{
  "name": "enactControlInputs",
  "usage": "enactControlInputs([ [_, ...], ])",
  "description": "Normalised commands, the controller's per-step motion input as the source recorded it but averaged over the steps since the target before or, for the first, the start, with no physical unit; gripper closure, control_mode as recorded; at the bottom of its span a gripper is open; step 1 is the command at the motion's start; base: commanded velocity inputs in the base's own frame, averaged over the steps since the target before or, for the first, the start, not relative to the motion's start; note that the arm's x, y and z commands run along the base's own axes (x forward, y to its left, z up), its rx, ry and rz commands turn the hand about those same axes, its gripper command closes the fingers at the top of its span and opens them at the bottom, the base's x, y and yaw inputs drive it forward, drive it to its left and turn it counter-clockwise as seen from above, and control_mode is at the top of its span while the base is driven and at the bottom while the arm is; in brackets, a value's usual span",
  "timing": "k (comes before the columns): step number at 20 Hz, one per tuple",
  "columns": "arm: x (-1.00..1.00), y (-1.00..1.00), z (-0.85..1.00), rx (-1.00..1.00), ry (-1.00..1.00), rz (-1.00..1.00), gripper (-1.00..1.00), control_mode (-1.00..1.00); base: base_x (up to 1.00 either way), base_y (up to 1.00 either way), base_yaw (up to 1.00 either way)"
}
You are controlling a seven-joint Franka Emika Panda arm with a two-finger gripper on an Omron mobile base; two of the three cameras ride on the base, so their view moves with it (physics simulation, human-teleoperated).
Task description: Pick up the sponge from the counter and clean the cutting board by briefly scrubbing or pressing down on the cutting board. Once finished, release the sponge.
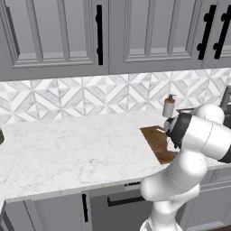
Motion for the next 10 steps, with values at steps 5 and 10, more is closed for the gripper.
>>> enactControlInputs([
  [5,0.09,-0.02,0.46,0.00,0.00,0.00,1.00,-1.00,0.00,0.00,0.00],
  [10,0.31,0.00,0.29,0.00,-0.02,0.00,1.00,-1.00,0.00,0.00,0.00],
])
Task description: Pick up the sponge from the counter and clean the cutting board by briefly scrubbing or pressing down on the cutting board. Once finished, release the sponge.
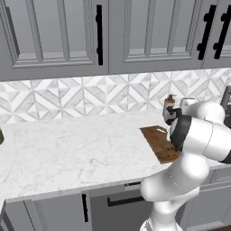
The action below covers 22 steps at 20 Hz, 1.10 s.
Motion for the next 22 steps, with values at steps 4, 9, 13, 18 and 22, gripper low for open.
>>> enactControlInputs([
  [4,0.17,0.00,-0.37,-0.03,-0.07,0.10,1.00,-1.00,0.00,0.00,0.00],
  [9,0.05,0.00,-0.70,-0.06,0.00,0.30,1.00,-1.00,0.00,0.00,0.00],
  [13,0.00,-0.01,-0.02,0.00,0.01,0.34,1.00,-1.00,0.00,0.00,0.00],
  [18,0.00,-0.09,-0.01,0.00,0.04,0.31,1.00,-1.00,0.00,0.00,0.00],
  [22,0.00,-0.20,0.16,0.01,0.12,0.25,1.00,-1.00,0.00,0.00,0.00],
])
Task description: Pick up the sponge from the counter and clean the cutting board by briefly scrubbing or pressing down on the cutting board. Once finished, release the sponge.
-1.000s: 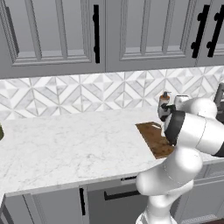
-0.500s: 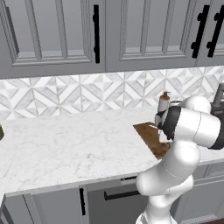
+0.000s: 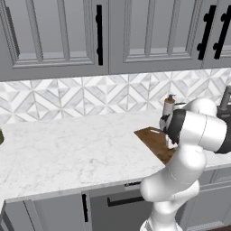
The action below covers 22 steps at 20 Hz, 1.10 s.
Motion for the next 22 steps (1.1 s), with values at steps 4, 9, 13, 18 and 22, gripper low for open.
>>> enactControlInputs([
  [4,-0.08,-0.15,-0.17,0.04,0.18,-0.02,1.00,-1.00,0.00,0.00,0.00],
  [9,0.00,-0.01,-0.38,0.26,0.11,-0.09,1.00,-1.00,0.00,0.00,0.00],
  [13,-0.03,0.00,-0.63,0.30,0.06,-0.04,1.00,-1.00,0.00,0.00,0.00],
  [18,-0.22,0.28,0.31,0.11,-0.01,-0.05,1.00,-1.00,0.00,0.00,0.00],
  [22,0.00,0.66,0.62,0.00,-0.07,-0.03,1.00,-1.00,0.00,0.00,0.00],
])
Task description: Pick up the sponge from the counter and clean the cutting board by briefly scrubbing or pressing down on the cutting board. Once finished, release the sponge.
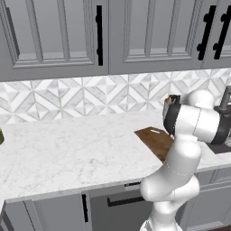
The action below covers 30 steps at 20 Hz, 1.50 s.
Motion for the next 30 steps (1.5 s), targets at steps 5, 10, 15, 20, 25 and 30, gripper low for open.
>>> enactControlInputs([
  [5,0.05,0.95,-0.45,-0.16,0.01,0.00,1.00,-1.00,0.00,0.00,0.00],
  [10,0.59,0.72,-0.54,-0.05,0.08,0.00,1.00,-1.00,0.00,0.00,0.00],
  [15,0.64,0.47,-0.23,-0.05,0.12,-0.01,1.00,-1.00,0.00,0.00,0.00],
  [20,0.59,0.29,0.40,-0.02,0.00,-0.08,1.00,-1.00,0.00,0.00,0.00],
  [25,0.42,0.27,-0.72,-0.27,0.00,-0.03,1.00,-1.00,0.00,0.00,0.00],
  [30,0.22,0.00,-0.50,-0.18,0.00,-0.01,1.00,-1.00,0.00,0.00,0.00],
])
